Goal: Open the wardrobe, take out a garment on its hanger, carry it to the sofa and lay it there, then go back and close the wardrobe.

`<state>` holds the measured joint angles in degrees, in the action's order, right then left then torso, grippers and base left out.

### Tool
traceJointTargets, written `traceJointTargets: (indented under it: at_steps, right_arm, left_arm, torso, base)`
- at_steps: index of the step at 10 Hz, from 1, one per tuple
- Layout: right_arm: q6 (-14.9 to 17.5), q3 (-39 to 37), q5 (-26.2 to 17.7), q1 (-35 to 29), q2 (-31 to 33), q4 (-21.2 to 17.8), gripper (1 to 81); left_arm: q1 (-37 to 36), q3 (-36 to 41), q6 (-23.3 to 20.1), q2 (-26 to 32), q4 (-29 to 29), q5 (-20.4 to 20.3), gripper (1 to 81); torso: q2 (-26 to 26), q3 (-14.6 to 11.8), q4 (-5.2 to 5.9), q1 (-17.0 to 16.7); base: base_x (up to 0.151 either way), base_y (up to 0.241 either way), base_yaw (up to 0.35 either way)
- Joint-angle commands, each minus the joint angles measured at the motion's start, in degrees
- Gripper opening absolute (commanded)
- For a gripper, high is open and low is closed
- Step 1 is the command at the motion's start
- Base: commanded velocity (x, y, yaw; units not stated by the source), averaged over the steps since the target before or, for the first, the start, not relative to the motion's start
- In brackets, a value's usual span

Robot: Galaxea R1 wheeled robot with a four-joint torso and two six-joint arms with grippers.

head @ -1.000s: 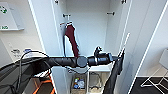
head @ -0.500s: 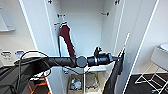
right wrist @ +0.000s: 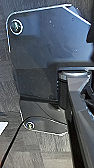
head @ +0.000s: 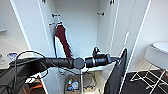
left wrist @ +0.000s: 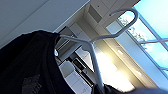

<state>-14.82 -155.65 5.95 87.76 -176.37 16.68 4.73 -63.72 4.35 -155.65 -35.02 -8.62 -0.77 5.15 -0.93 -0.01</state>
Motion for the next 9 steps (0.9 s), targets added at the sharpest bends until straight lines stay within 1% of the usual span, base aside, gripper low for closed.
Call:
traceJointTargets:
  at_steps: [1,4,7,9]
  right_arm:
    - [-0.12,0.45,-2.70,-2.45,-0.23,-0.33,81.1]
    - [-0.12,0.45,-2.70,-2.46,-0.23,-0.33,81.1]
    - [-0.12,0.45,-2.70,-2.54,-0.23,-0.24,81.1]
    - [-0.12,0.45,-2.70,-2.54,-0.23,-0.24,81.1]
  left_arm:
    - [-8.99,2.11,-1.19,2.53,3.38,-2.54,1.0]
    - [-8.64,3.07,-1.19,5.52,3.47,-2.19,1.0]
    - [-8.64,6.22,-1.19,11.39,3.47,-2.19,1.0]
    - [-8.64,8.00,-1.19,13.25,3.47,-2.19,1.0]
  torso:
    - [0.00,0.00,0.00,0.01]
    - [0.00,0.00,0.00,0.01]
    - [0.00,0.00,0.00,0.01]
    - [0.00,0.00,0.00,0.01]
  base:
    - [0.000,0.000,-0.123]
    - [0.000,0.000,-0.122]
    - [0.000,0.000,-0.122]
    - [0.000,0.000,-0.121]
